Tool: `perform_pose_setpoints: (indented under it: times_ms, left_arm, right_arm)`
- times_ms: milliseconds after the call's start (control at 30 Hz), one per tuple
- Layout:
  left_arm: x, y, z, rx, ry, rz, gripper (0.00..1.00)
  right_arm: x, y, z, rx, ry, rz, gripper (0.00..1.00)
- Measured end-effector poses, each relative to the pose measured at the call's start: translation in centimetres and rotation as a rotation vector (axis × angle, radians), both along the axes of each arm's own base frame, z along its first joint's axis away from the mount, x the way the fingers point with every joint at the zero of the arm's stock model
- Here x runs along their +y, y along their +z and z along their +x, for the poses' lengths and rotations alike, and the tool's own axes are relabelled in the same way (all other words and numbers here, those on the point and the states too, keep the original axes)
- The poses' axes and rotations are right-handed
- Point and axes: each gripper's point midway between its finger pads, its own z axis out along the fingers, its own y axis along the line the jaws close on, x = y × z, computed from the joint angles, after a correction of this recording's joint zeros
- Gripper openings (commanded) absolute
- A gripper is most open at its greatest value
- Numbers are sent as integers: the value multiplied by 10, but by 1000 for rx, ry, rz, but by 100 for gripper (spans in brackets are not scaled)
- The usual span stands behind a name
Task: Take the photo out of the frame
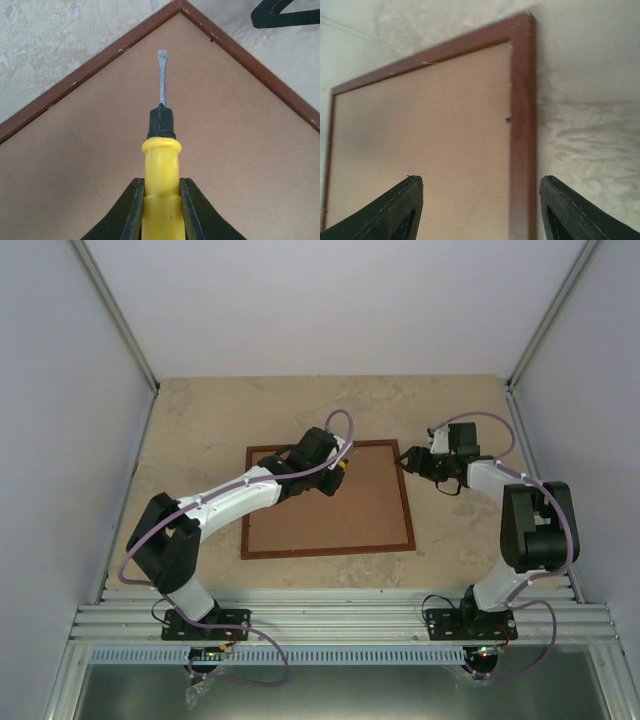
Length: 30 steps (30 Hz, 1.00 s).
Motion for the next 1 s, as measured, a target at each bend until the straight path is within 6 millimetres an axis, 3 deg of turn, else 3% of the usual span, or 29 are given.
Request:
perform_pose_setpoints:
  times_ms: [267, 433, 600, 1000]
  left_arm:
    - [4, -21, -1, 14, -37, 87, 0]
    - [3, -38, 0, 40, -62, 132, 0]
    - [2, -50, -5, 67, -100, 158, 0]
    - [-8, -52, 0, 73, -150, 178, 0]
  right_arm:
    - [-8, -54, -8, 137, -9, -66, 56]
    - [-6, -54, -6, 133, 3, -75, 49]
    - [11, -56, -5, 130, 56, -82, 37]
    - [46, -58, -14, 121, 176, -112, 23]
